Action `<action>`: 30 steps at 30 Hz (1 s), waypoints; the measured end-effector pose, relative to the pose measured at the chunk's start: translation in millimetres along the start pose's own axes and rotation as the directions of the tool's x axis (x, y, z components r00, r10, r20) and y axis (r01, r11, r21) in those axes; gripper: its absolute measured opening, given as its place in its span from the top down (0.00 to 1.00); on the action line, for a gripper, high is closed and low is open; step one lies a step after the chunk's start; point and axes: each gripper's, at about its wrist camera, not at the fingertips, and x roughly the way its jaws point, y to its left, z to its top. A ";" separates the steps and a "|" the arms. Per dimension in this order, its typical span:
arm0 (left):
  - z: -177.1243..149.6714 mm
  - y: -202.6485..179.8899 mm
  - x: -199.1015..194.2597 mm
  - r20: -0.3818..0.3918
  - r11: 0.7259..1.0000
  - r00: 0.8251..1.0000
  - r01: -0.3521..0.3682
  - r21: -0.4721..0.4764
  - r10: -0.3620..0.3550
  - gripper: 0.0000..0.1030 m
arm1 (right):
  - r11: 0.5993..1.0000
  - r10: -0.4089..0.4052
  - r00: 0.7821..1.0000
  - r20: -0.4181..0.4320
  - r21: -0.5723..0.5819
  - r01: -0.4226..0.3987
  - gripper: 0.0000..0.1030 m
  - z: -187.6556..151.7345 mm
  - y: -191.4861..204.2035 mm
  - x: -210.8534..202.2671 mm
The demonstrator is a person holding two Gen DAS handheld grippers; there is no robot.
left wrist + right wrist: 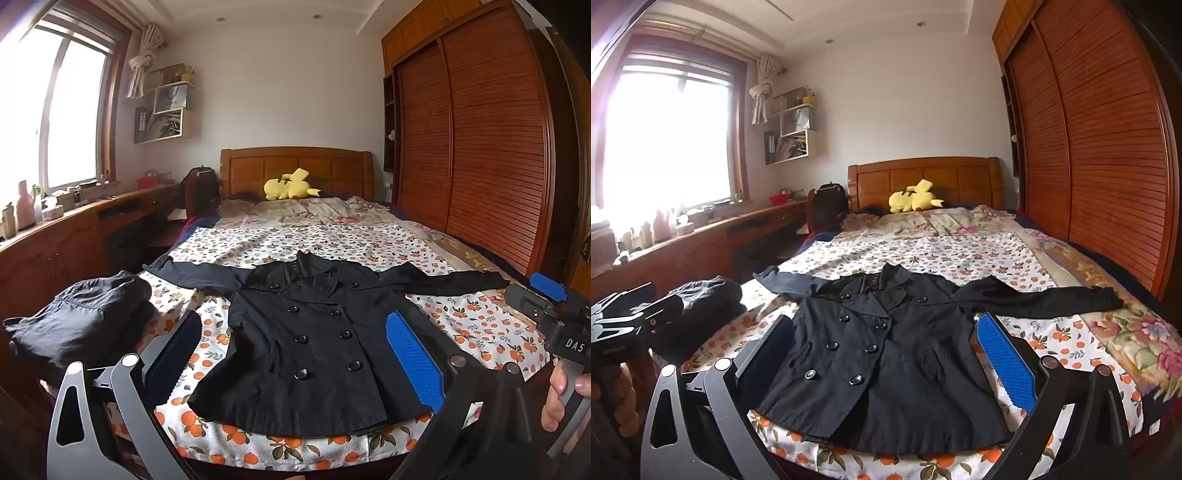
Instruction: Fold large clothes
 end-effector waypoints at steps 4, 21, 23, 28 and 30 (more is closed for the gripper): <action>0.1 0.5 -0.4 0.002 1.000 1.000 0.002 -0.004 -0.002 0.02 | 1.000 0.004 1.000 0.001 0.001 -0.004 0.07 1.0 -0.3 0.1; 2.6 -0.7 -6.7 0.008 1.000 1.000 0.002 -0.003 -0.002 0.02 | 1.000 -0.005 1.000 0.011 -0.002 0.005 0.07 -0.5 1.5 -3.1; 3.5 -0.6 -6.4 0.007 1.000 1.000 0.007 -0.004 -0.006 0.02 | 1.000 -0.009 1.000 0.010 -0.003 0.009 0.07 4.3 0.0 -4.0; 2.1 0.9 -5.1 0.007 1.000 1.000 0.009 -0.005 -0.009 0.02 | 1.000 -0.008 1.000 0.008 -0.003 0.008 0.07 4.1 0.5 -5.8; 1.5 1.6 -4.6 0.007 1.000 1.000 0.008 -0.005 -0.008 0.02 | 1.000 -0.008 1.000 0.009 -0.004 0.008 0.07 4.1 0.9 -5.7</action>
